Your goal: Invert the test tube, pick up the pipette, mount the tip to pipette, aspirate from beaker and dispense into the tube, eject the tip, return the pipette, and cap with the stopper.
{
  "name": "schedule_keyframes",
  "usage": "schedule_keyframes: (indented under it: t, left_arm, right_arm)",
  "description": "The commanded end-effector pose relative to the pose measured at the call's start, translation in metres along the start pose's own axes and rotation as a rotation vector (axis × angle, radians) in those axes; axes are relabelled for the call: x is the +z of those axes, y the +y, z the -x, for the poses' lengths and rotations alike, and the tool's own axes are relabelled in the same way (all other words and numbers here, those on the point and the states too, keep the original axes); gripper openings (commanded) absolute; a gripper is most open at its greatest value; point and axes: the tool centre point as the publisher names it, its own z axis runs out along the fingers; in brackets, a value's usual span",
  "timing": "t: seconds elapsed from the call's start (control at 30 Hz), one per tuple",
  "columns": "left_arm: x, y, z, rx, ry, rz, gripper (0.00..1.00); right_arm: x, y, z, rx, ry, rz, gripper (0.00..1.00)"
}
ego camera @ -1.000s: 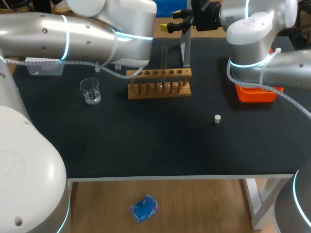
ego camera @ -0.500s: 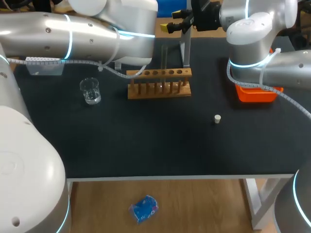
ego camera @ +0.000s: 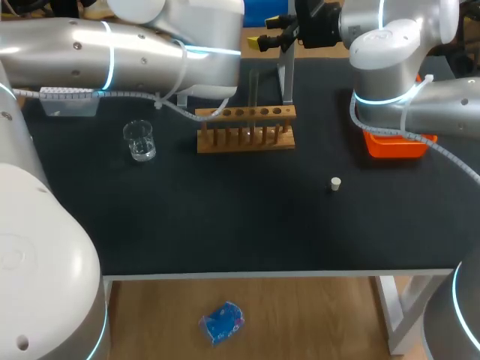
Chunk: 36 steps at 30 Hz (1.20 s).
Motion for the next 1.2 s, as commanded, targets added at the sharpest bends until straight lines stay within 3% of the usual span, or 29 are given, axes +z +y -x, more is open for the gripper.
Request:
schedule_keyframes:
  t: [0.03, 0.13, 0.17, 0.23, 0.27, 0.57, 0.8, 1.03, 1.2]
  left_arm:
    - [0.005, 0.002, -0.002, 0.002, 0.003, 0.013, 0.00]
    - [0.006, 0.006, -0.003, 0.002, 0.005, 0.025, 0.00]
    - [0.007, 0.007, -0.002, -0.001, 0.005, 0.028, 0.05]
    - [0.007, 0.008, -0.003, -0.002, 0.003, 0.030, 0.88]
    - [0.007, 0.009, -0.003, -0.002, 0.003, 0.030, 1.00]
    - [0.003, 0.011, -0.005, -0.007, 0.003, 0.029, 1.00]
    - [-0.016, 0.020, -0.012, -0.008, 0.010, 0.019, 1.00]
    - [-0.051, 0.035, -0.023, 0.026, 0.102, -0.026, 1.00]
    - [-0.081, 0.048, -0.035, 0.098, 0.221, -0.041, 1.00]
  right_arm:
    - [-0.001, 0.000, 0.000, 0.000, 0.002, -0.003, 1.00]
    - [-0.001, 0.000, 0.000, 0.000, 0.002, -0.003, 1.00]
    - [-0.001, 0.000, 0.000, 0.000, 0.002, -0.003, 1.00]
    - [-0.001, 0.000, 0.000, 0.000, 0.002, -0.003, 1.00]
    - [-0.001, 0.000, 0.000, 0.000, 0.002, -0.003, 1.00]
    - [-0.001, 0.000, 0.000, 0.000, 0.002, -0.003, 1.00]
    - [-0.001, 0.000, 0.000, 0.000, 0.002, -0.003, 1.00]
    - [-0.001, 0.000, 0.000, 0.000, 0.002, -0.003, 1.00]
    - [-0.009, 0.007, -0.007, -0.030, 0.041, 0.019, 1.00]
